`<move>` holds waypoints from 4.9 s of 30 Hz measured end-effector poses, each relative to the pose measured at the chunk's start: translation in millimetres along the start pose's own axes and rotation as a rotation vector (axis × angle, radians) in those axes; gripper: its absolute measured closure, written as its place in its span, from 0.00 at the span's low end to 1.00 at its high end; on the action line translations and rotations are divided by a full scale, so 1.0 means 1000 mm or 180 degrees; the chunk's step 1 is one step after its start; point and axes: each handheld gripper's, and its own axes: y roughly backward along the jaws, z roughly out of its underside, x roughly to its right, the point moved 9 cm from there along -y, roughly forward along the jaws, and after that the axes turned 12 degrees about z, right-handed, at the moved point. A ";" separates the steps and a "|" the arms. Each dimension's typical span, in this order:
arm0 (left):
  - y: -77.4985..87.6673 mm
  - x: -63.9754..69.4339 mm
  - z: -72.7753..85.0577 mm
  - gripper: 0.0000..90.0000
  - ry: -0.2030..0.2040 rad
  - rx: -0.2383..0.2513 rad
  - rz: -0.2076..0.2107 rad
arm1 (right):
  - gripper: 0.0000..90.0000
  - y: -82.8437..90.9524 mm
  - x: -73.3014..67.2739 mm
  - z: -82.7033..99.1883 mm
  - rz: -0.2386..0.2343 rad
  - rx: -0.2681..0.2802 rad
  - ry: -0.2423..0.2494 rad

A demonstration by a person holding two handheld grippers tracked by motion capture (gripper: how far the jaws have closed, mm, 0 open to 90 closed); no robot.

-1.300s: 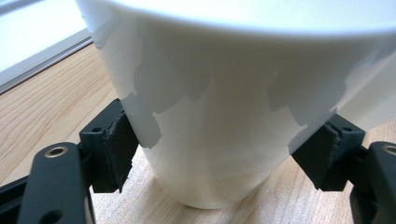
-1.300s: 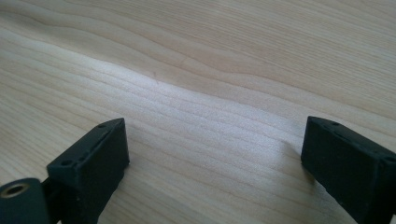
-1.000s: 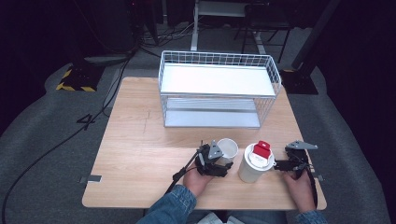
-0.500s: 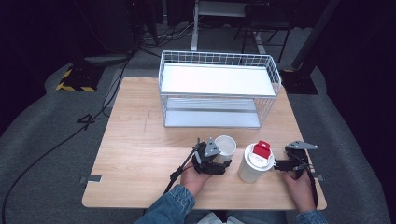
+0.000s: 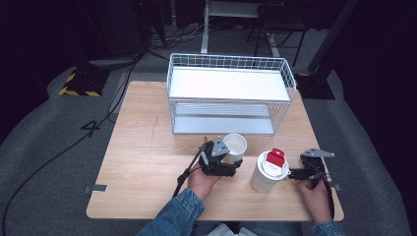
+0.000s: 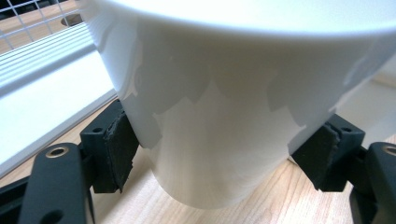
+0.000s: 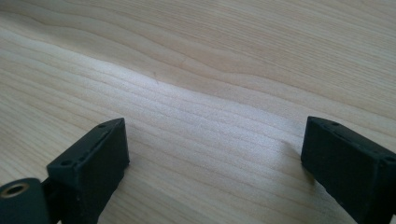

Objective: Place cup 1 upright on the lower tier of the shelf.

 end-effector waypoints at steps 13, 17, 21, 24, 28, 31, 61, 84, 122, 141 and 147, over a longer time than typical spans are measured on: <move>0.006 -0.031 -0.025 0.26 0.0167 0.0118 -0.0120 | 0.08 0.000 0.000 0.000 -0.0001 0.0000 0.0001; 0.005 -0.042 -0.031 0.26 0.0161 0.0177 -0.0242 | 0.08 0.000 0.000 0.000 -0.0001 0.0000 0.0001; 0.000 -0.057 -0.032 0.26 0.0238 0.0123 -0.0372 | 0.08 0.000 0.000 0.000 -0.0001 0.0000 0.0001; -0.004 -0.069 -0.035 0.26 0.0258 0.0171 -0.0500 | 0.08 0.000 0.000 0.000 -0.0001 0.0000 0.0001; -0.012 -0.081 -0.035 0.26 0.0349 0.0184 -0.0646 | 0.08 0.000 0.000 0.000 -0.0001 0.0000 0.0001; -0.014 -0.086 -0.035 0.26 0.0374 0.0182 -0.0704 | 0.08 0.000 0.000 0.000 -0.0001 0.0000 0.0000; -0.040 -0.145 -0.020 0.26 0.0506 0.0202 -0.1153 | 0.08 0.000 0.000 0.000 -0.0002 0.0000 0.0000; -0.066 -0.153 -0.020 0.26 0.0650 0.0133 -0.1122 | 0.09 0.000 0.000 0.000 0.0018 0.0005 -0.0004; -0.046 -0.136 -0.024 0.07 0.0710 0.0334 -0.1058 | 0.09 0.000 0.000 0.000 0.0018 0.0004 -0.0005; 0.021 -0.093 -0.021 0.13 0.0677 0.0360 -0.0787 | 0.09 0.000 0.000 0.000 0.0017 0.0008 -0.0002; 0.044 -0.074 -0.013 0.15 0.0488 0.0201 -0.0692 | 0.09 0.000 0.000 0.000 0.0015 0.0007 -0.0002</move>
